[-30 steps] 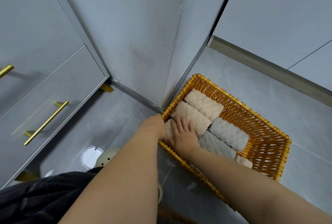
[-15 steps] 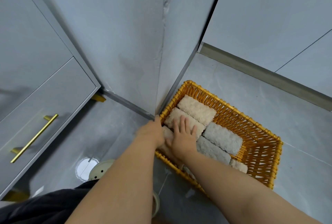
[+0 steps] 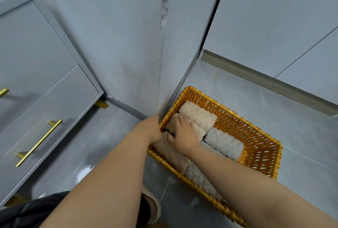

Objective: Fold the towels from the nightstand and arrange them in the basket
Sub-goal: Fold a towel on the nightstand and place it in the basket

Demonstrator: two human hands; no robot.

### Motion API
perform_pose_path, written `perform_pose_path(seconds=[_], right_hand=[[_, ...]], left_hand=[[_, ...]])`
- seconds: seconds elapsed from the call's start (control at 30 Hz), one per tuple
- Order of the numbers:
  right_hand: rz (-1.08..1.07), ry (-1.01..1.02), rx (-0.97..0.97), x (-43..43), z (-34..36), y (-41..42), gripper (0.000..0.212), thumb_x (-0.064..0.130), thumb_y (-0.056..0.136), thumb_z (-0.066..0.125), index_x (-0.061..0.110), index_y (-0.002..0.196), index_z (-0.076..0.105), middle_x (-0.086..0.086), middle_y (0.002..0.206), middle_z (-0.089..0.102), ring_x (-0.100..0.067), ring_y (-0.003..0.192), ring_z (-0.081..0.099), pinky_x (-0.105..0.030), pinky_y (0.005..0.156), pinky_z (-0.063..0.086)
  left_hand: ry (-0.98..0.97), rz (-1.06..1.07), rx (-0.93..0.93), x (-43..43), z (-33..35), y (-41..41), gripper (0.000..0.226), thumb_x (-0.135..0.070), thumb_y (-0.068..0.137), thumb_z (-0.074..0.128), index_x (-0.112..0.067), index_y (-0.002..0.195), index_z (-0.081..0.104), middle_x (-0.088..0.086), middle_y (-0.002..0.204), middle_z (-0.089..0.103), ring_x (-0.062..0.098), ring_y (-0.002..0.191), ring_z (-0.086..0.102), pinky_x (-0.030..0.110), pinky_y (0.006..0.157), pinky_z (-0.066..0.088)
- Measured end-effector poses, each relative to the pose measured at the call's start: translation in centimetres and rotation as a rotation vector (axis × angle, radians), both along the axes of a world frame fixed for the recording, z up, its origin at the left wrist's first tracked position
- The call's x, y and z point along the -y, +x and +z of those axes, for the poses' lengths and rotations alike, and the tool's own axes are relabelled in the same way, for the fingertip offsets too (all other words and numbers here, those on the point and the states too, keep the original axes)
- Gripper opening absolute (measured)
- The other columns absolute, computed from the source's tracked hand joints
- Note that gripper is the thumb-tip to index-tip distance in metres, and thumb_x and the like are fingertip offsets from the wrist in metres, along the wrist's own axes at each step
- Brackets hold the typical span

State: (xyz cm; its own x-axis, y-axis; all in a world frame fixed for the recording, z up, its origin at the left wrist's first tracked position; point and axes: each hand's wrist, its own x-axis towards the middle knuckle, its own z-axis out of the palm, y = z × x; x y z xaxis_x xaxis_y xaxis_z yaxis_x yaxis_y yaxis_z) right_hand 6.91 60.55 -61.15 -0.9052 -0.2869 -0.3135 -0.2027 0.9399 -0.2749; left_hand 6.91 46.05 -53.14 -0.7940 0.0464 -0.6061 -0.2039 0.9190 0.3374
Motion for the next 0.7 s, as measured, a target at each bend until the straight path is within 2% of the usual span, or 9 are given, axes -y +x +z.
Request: perform_pose_path(seconds=[0.1,0.2,0.3,0.4,0.53,0.7], right_hand=[[0.08,-0.114,-0.137,0.7,3.5,-0.9,0.055,0.037,0.092,0.045,0.01,0.14,0.039,-0.01,0.147,0.038,-0.028,0.132,0.038,-0.039,0.107,0.035],[0.169,-0.169,-0.241,1.9,6.6,-1.3,0.043,0.031,0.093,0.047,0.009,0.13,0.049,-0.008,0.129,0.054,-0.026,0.117,0.049,-0.036,0.094,0.043],[0.184,-0.249,-0.231,3.5,9.1,-1.2,0.047,0.031,0.095,0.046,0.012,0.138,0.043,-0.006,0.134,0.052,-0.022,0.122,0.048,-0.034,0.096,0.043],[0.186,-0.319,-0.201,6.0,11.4,-0.9,0.048,0.031,0.096,0.046,0.014,0.14,0.04,-0.004,0.139,0.048,-0.021,0.125,0.047,-0.032,0.098,0.04],[0.208,-0.415,-0.205,10.1,14.5,-0.3,0.048,0.03,0.095,0.047,0.016,0.14,0.039,-0.003,0.139,0.049,-0.019,0.122,0.05,-0.031,0.097,0.041],[0.198,-0.563,-0.24,14.9,19.6,-0.6,0.045,0.025,0.094,0.048,0.014,0.138,0.043,-0.003,0.135,0.052,-0.018,0.118,0.051,-0.029,0.094,0.041]], left_hand=[[-0.055,0.004,-0.041,1.5,2.0,-0.7,0.046,-0.015,0.094,0.044,-0.009,0.139,0.037,0.015,0.139,0.045,0.029,0.125,0.045,0.032,0.098,0.04],[-0.105,-0.03,-0.076,3.0,3.9,-0.8,0.05,-0.015,0.095,0.044,-0.009,0.143,0.032,0.014,0.145,0.04,0.029,0.13,0.041,0.034,0.103,0.037],[-0.165,-0.059,-0.109,4.8,6.1,-0.7,0.051,-0.018,0.096,0.045,-0.01,0.145,0.031,0.013,0.144,0.041,0.028,0.129,0.043,0.034,0.1,0.037],[-0.24,-0.054,-0.157,7.3,9.0,-0.4,0.044,-0.018,0.096,0.044,-0.011,0.139,0.04,0.012,0.139,0.046,0.029,0.123,0.048,0.037,0.098,0.041],[-0.307,0.004,-0.272,10.9,13.3,0.4,0.042,-0.021,0.094,0.045,-0.015,0.136,0.045,0.01,0.137,0.05,0.028,0.122,0.05,0.038,0.099,0.042],[-0.333,0.057,-0.44,16.3,19.0,2.6,0.042,-0.024,0.097,0.045,-0.018,0.138,0.044,0.008,0.142,0.045,0.027,0.127,0.045,0.036,0.101,0.037]])
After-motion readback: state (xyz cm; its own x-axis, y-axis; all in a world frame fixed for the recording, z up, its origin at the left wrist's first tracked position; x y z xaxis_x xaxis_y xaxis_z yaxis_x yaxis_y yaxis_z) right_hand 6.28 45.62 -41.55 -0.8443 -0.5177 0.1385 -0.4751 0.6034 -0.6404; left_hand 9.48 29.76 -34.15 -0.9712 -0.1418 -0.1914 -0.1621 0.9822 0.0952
